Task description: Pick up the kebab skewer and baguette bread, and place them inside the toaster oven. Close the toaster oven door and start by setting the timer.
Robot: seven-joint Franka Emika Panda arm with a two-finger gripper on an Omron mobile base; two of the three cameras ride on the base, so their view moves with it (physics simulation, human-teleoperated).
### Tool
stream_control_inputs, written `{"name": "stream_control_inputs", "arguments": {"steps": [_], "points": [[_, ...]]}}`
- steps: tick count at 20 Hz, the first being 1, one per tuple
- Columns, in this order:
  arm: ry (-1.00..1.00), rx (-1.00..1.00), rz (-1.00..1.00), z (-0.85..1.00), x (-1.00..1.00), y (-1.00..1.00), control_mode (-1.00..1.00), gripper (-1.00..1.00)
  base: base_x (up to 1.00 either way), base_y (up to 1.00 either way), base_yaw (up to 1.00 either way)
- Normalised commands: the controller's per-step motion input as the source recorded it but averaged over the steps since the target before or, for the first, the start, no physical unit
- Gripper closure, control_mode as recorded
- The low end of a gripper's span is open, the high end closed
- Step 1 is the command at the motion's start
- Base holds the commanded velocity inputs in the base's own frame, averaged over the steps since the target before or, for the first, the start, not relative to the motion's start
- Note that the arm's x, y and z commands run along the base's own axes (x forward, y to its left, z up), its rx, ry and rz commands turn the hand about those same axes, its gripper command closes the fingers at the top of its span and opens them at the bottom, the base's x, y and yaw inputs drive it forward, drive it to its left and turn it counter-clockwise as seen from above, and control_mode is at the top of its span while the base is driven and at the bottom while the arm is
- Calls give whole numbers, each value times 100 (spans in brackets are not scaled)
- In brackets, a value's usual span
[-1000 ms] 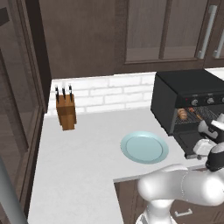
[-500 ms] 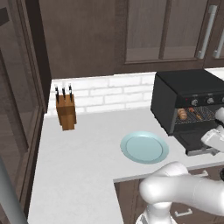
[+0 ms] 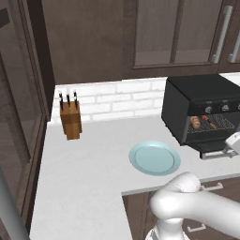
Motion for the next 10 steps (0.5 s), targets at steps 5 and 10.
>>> {"name": "stream_control_inputs", "arguments": {"steps": [5, 10], "points": [[-52, -8, -3, 7, 100, 68, -100, -100, 0, 0, 0], [-46, -9, -5, 0, 100, 60, -100, -100, 0, 0, 0]]}}
